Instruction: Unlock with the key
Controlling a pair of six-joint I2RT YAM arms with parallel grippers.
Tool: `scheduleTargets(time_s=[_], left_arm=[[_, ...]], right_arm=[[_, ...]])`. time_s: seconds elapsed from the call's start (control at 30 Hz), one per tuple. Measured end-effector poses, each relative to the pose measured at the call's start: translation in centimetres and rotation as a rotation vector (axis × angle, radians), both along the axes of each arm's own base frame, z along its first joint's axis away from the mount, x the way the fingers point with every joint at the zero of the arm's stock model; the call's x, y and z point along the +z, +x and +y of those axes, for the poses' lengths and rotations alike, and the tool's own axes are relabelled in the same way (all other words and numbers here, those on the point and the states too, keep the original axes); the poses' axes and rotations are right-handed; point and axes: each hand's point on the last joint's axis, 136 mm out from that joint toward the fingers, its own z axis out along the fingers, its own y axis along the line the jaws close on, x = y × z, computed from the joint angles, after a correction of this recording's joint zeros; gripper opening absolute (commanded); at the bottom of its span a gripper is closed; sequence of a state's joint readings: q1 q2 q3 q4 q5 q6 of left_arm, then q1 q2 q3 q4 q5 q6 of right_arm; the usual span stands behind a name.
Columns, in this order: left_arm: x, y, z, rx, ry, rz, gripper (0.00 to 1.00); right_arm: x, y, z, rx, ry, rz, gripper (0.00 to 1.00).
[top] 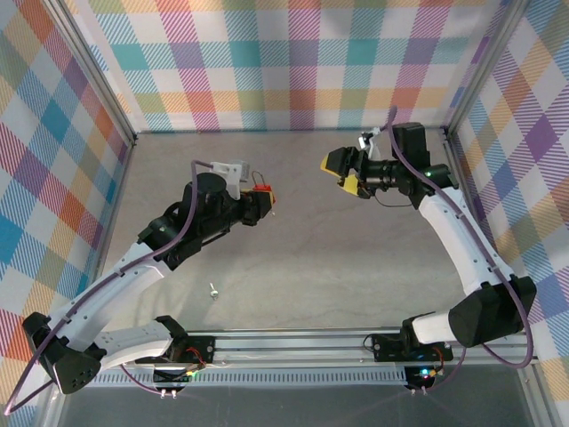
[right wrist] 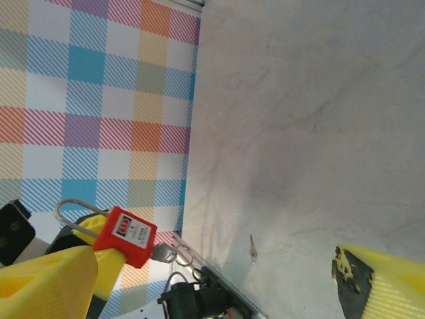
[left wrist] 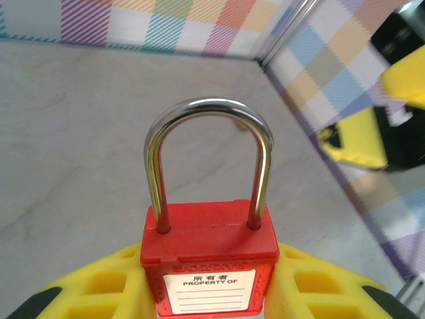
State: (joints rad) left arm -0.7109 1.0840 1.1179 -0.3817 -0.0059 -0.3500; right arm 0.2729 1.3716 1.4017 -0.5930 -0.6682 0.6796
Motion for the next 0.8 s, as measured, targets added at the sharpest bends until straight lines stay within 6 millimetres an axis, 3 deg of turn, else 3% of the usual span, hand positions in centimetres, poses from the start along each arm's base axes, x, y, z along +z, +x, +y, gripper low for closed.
scheduleTargets(time_s=[0.2,0.43,0.57,0.8], left_arm=[[-1.5,-1.2,-0.3,-0.058,0.130,-0.009,0.00],[-2.4,-2.2,-2.0,-0.173,0.180,-0.020,0.00],[-2.7,-3.0,-3.1,-0.245,0.173,-0.008,0.00],[-3.9,-3.2,-4.1,-0.292,0.180,0.028,0.00]], right_arm=[[1.8,0.3,0.4,0.050,-0.006,-0.079,0.90],[0.5,0.8,3.2,0.168,-0.030,-0.107,0.84],[-1.0,-0.3,5.6,0.269,-0.043,-0.104,0.78],[-1.8,-2.7,8.2,0.392,-0.027,-0.128,0.69]])
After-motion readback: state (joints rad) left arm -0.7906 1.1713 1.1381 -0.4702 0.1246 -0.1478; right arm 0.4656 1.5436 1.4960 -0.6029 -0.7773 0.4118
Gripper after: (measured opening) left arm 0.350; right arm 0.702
